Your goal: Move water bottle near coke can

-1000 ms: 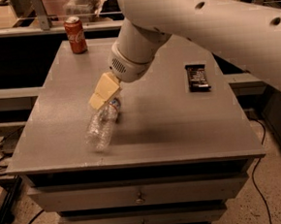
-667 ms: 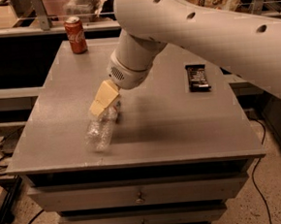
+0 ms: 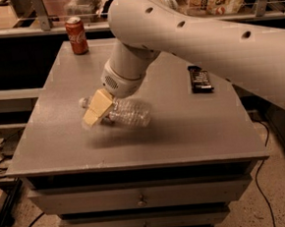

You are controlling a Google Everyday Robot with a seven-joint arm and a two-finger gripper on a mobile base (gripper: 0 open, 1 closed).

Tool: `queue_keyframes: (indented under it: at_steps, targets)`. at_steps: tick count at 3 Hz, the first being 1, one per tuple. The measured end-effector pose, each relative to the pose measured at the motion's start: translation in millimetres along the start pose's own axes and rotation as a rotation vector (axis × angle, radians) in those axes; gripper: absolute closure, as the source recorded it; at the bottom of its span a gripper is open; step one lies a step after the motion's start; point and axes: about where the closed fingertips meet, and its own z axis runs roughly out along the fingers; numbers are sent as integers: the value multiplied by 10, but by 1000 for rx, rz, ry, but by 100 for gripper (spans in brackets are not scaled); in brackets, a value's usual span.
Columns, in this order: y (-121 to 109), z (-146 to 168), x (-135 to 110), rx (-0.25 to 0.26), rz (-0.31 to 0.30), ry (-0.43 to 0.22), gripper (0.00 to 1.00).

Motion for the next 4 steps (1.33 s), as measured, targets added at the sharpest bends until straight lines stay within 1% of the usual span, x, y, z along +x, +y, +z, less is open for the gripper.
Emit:
queue_keyframes:
  at_steps: [1,2,3,4]
  targets:
    - [77,75,-40,-32,-18,2,18]
    - [86,120,-44,-35,-29,10,41]
    - [58,89,-40,-27,-32,0,64]
    - [17,-120,-89,-47,-39,-64,87]
